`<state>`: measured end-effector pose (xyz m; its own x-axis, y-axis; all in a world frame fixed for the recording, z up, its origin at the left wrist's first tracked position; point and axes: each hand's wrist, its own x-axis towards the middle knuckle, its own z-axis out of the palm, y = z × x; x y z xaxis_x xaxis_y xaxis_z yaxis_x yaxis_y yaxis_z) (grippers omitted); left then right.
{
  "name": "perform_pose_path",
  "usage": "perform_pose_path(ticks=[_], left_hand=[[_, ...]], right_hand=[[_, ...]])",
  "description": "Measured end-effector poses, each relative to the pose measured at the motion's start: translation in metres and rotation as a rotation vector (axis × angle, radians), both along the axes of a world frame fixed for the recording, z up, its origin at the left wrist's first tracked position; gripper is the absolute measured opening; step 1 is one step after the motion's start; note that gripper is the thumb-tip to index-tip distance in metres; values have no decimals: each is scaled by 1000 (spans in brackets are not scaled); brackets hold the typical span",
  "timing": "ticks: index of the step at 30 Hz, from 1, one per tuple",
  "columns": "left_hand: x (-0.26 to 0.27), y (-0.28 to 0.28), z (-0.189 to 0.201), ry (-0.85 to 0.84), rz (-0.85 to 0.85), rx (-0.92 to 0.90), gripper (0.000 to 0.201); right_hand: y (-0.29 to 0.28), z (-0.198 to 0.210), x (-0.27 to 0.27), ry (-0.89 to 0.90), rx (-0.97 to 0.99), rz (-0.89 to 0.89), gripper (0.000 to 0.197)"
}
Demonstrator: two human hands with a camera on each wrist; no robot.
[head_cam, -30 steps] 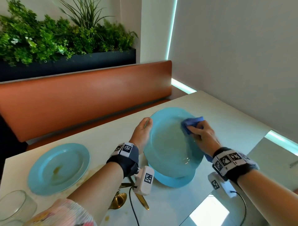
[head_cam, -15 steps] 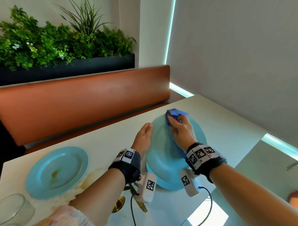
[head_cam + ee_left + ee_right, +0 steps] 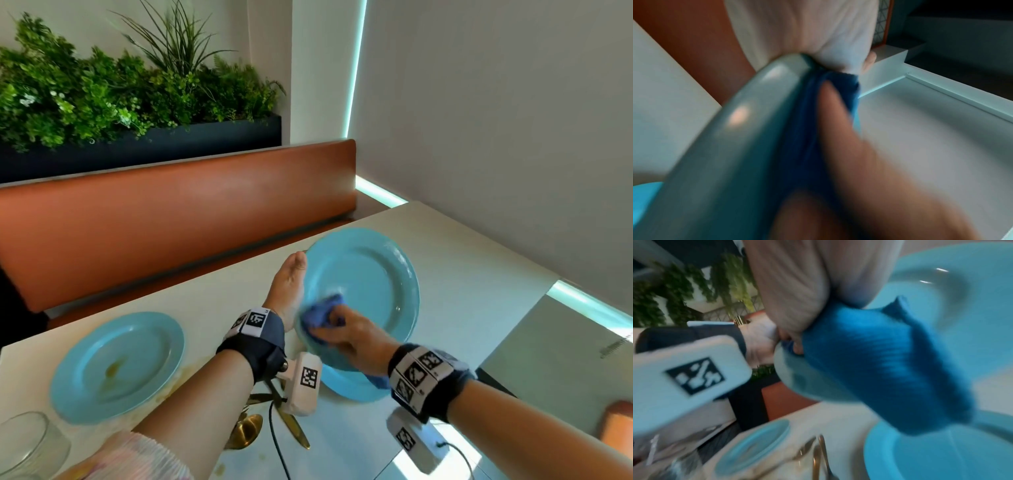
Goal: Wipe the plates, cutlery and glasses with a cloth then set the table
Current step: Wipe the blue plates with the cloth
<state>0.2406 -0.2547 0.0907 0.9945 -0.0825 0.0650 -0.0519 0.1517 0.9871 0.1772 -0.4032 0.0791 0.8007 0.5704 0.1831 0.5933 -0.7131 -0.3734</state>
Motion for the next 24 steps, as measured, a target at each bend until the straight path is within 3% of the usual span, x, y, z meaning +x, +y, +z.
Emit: perform_pose_path(ticks=[2, 3, 6, 8, 9, 11, 13, 16, 17, 18, 20, 22, 24], left_hand=[[1, 7, 2, 17, -9, 3, 32], [1, 10, 2, 22, -18, 13, 35], [-2, 12, 3, 77, -17, 0, 58], [-4, 7, 3, 101, -5, -8, 44], [-5, 2, 3, 99, -10, -7, 40], [-6, -8, 1, 78, -31, 20, 36], [-6, -17, -3, 58, -49, 90, 31], [-3, -21, -9, 67, -41, 114, 36], [-1, -17, -10, 80, -27, 99, 36], [0, -13, -12, 91, -12, 87, 36], [2, -3, -12, 102, 9, 86, 34], [3, 4, -10, 100, 1, 91, 41], [3, 3, -6, 116, -3, 105, 47]], right_hand=[[-24, -20, -7, 247, -133, -29, 32], [-35, -18, -9, 380, -91, -103, 25], [-65, 6, 2, 282, 119, -325, 27], [-77, 21, 19, 190, 116, -517, 12], [-77, 26, 29, 183, 148, -564, 24], [-67, 34, 38, 14, 75, -576, 40], [-48, 31, 38, -157, 143, -473, 41], [-19, 10, 23, -39, -12, -275, 37], [-16, -3, 15, 57, -77, -219, 27], [-19, -16, 5, 31, -168, -114, 9], [-43, -40, 0, -12, -275, -31, 26], [-71, -42, 8, -1, -256, -80, 26], [-89, -25, 22, 86, -142, -298, 6]])
